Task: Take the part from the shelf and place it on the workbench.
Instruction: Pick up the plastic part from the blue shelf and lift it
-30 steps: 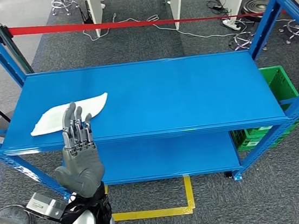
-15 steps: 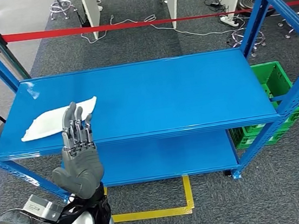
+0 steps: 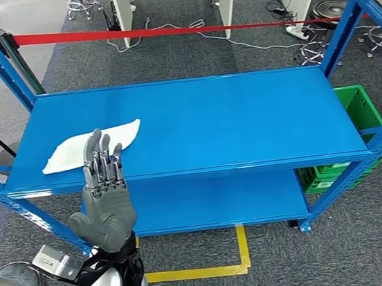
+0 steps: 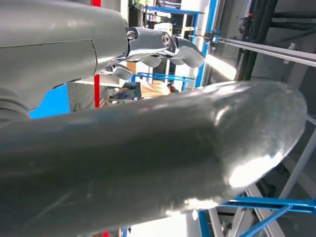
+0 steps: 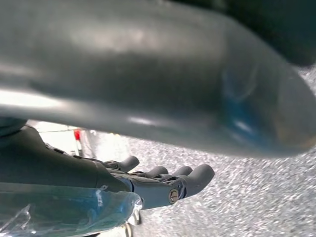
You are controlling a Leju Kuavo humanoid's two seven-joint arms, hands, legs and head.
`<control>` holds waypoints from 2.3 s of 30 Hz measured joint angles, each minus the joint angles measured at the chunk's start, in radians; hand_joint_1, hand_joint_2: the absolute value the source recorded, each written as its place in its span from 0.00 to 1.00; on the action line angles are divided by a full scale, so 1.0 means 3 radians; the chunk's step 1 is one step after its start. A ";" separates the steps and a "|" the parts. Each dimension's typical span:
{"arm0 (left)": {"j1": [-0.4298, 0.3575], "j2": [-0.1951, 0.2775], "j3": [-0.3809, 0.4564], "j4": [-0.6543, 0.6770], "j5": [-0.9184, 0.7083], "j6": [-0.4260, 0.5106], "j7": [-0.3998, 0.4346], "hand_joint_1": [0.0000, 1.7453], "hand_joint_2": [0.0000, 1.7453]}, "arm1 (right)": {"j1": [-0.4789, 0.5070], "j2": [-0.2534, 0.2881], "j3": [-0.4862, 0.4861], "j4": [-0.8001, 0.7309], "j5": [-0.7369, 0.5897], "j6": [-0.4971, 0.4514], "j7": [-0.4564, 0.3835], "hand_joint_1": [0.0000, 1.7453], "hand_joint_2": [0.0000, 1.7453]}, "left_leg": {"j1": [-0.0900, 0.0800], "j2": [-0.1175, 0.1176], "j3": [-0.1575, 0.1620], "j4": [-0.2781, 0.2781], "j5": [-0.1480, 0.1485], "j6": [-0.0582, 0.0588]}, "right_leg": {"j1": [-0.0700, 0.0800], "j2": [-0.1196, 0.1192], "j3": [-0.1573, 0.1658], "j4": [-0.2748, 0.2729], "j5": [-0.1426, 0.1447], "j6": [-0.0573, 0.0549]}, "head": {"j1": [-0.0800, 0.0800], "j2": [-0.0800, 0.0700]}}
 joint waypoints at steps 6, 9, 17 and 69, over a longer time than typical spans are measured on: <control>-0.0001 0.0001 -0.0001 0.0000 0.0000 -0.0005 0.0000 0.00 0.00 | -0.0009 -0.0001 -0.0039 -0.0001 0.0003 -0.0030 0.0087 0.00 0.00 | -0.0013 -0.0003 0.0011 -0.0005 -0.0007 -0.0093 | 0.0013 0.0016 0.0277 -0.0575 0.0191 -0.0083 | -0.0006 0.0000; -0.0003 0.0002 -0.0001 0.0000 0.0013 -0.0008 0.0000 0.00 0.00 | -0.0010 -0.0001 -0.0066 -0.0002 0.0012 -0.0060 0.0128 0.00 0.00 | -0.0007 0.0004 -0.0114 0.0258 -0.0181 -0.0147 | -0.0004 0.0001 0.0282 -0.0591 0.0206 -0.0137 | -0.0021 0.0000; -0.0002 0.0002 0.0004 0.0000 0.0070 0.0010 0.0004 0.00 0.00 | -0.0010 -0.0004 -0.0092 -0.0004 0.0054 -0.0105 0.0146 0.00 0.00 | -0.0008 0.0121 -0.0134 0.0247 -0.0027 -0.0144 | 0.0010 -0.0103 0.0290 -0.0583 0.0188 -0.0129 | -0.0033 0.0000; -0.0087 0.0001 -0.0100 0.0184 0.0173 0.0218 0.0208 0.00 0.00 | -0.0010 0.0031 -0.0227 -0.0011 0.0174 -0.0019 -0.0073 0.00 0.75 | -0.0015 -0.0025 -0.0009 -0.0017 0.0029 -0.0091 | 0.0013 0.0003 0.0291 -0.0576 0.0189 -0.0092 | 0.0003 0.0000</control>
